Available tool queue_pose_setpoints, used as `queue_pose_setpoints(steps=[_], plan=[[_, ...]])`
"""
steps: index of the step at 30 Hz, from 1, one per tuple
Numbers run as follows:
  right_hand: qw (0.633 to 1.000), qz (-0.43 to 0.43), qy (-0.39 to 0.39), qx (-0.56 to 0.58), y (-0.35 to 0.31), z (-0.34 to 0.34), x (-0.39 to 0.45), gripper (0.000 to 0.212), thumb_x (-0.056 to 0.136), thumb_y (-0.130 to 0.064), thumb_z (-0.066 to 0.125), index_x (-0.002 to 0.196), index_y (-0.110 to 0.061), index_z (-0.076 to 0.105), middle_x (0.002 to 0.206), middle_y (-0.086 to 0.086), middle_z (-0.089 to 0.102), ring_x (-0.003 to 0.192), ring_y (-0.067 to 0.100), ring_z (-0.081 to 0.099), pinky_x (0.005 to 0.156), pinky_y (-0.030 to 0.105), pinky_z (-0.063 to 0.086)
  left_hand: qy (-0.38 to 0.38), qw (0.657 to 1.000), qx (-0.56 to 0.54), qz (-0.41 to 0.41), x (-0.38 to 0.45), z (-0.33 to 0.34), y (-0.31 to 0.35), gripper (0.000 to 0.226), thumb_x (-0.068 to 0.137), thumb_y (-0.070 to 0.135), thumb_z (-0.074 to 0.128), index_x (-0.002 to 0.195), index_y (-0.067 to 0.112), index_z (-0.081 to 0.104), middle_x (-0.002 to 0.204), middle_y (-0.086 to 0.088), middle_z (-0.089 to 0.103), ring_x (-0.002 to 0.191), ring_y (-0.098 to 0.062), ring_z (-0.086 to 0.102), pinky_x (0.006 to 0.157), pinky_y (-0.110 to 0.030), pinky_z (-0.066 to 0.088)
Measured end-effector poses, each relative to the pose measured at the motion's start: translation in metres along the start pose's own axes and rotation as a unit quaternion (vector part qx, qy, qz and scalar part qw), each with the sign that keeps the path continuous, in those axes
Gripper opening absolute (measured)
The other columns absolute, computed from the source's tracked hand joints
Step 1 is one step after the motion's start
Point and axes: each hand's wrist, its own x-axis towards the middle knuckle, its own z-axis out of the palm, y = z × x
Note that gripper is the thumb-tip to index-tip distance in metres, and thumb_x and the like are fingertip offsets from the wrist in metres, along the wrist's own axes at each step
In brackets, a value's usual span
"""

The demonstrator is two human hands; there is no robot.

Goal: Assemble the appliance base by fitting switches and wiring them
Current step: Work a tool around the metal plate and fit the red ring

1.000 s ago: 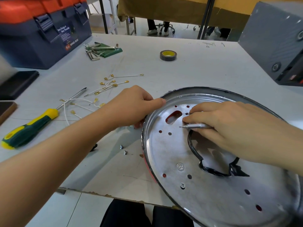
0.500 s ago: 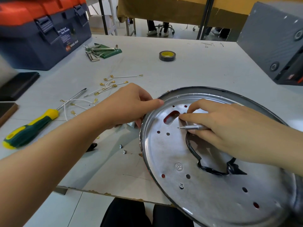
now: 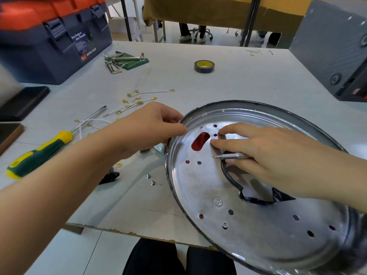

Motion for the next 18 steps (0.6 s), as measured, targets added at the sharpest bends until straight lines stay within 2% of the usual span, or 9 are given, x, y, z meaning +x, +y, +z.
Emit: queue_pose_setpoints(steps=[3,8,12,15,18], plan=[[1.0,-0.007,-0.001,0.007,0.0015,0.0003,0.001,0.04,0.096,-0.038,0.036,0.135,-0.032,0.044,0.128,-0.004,0.05,0.106,0.02,0.053,0.083,0.034,0.045,-0.002,1.0,-0.017,-0.003,-0.0005,-0.0002,-0.0023,0.015,0.088,0.019,0.06,0.091,0.02,0.074,0.088,-0.017,0.071,0.074,-0.026,0.052,0.07,-0.041,0.034],[1.0,-0.008,0.01,0.011,0.0023,0.0027,0.0004,0.042,0.096,-0.04,0.037,0.137,-0.035,0.042,0.13,-0.007,0.05,0.11,0.018,0.053,0.086,0.031,0.045,-0.012,0.999,-0.035,-0.002,-0.0016,-0.0009,-0.0051,0.015,0.088,0.016,0.06,0.094,0.019,0.073,0.097,-0.025,0.066,0.077,-0.029,0.048,0.072,-0.043,0.032],[1.0,-0.015,0.012,0.02,0.0041,0.0038,0.0011,0.043,0.096,-0.039,0.039,0.138,-0.034,0.042,0.132,-0.007,0.05,0.113,0.018,0.053,0.088,0.031,0.045,-0.015,0.999,-0.042,0.001,-0.0037,-0.0021,-0.0058,0.017,0.089,0.011,0.058,0.093,0.019,0.073,0.09,-0.015,0.072,0.079,-0.029,0.058,0.075,-0.044,0.037],[0.999,-0.019,0.014,0.021,0.0057,0.0048,0.0009,0.043,0.096,-0.039,0.039,0.139,-0.033,0.042,0.134,-0.007,0.049,0.115,0.018,0.052,0.09,0.031,0.045,-0.017,0.999,-0.043,0.001,-0.0036,-0.0017,-0.0059,0.017,0.088,0.012,0.058,0.095,0.019,0.073,0.086,-0.008,0.074,0.077,-0.02,0.064,0.078,-0.042,0.044],[0.999,-0.025,0.011,0.028,0.0074,0.0054,0.0005,0.044,0.096,-0.037,0.041,0.14,-0.032,0.043,0.137,-0.008,0.047,0.119,0.016,0.049,0.094,0.029,0.043,-0.021,0.999,-0.047,-0.002,-0.0045,-0.0007,-0.0056,0.017,0.088,0.015,0.059,0.097,0.019,0.072,0.089,-0.011,0.073,0.079,-0.023,0.063,0.077,-0.044,0.043]])
